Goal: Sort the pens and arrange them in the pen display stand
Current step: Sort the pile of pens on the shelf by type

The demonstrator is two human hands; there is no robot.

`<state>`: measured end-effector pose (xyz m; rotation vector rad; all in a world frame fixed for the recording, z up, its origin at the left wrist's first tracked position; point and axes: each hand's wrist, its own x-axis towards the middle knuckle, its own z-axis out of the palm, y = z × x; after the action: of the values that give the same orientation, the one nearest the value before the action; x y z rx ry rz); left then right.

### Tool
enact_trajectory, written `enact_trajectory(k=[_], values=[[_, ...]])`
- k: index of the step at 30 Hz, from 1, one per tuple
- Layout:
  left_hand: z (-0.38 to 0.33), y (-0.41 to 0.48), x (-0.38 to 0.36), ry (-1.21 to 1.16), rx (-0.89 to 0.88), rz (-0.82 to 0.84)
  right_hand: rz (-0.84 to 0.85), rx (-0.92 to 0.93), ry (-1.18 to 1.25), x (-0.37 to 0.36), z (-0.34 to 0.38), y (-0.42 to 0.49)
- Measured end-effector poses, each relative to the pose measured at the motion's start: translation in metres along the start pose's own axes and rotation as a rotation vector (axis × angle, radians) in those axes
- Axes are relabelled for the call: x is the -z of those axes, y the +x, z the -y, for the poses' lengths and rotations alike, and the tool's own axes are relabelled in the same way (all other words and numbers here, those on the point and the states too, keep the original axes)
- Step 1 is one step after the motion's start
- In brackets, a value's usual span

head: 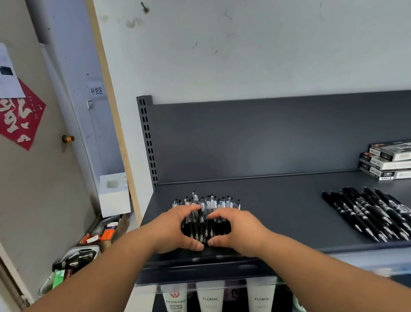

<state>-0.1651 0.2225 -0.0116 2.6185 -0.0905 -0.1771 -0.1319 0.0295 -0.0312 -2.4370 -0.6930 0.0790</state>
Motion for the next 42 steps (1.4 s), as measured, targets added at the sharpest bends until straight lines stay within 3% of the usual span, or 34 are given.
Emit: enact_trajectory(k=[14,25,28,34,38,42], values=[[-0.002,-0.006,-0.002,0.053,-0.039,-0.061,-0.053,0.02,-0.011,0.0,0.006,-0.009],[-0.002,-0.007,-0.006,0.034,0.136,-0.004,-0.038,0.007,-0.001,0.002,0.002,-0.015],[-0.009,-0.007,-0.009,0.037,0.142,-0.112,-0.06,-0.005,-0.004,0.004,-0.003,-0.017],[-0.046,-0.003,-0.021,0.106,-0.027,-0.371,-0.188,-0.098,-0.133,0.028,-0.024,-0.03],[-0.085,0.003,-0.042,0.35,-0.06,-0.404,-0.277,-0.174,-0.288,0.052,-0.049,-0.044],[-0.127,0.013,-0.069,0.409,-0.115,-0.406,-0.333,-0.201,-0.355,0.077,-0.08,-0.064]])
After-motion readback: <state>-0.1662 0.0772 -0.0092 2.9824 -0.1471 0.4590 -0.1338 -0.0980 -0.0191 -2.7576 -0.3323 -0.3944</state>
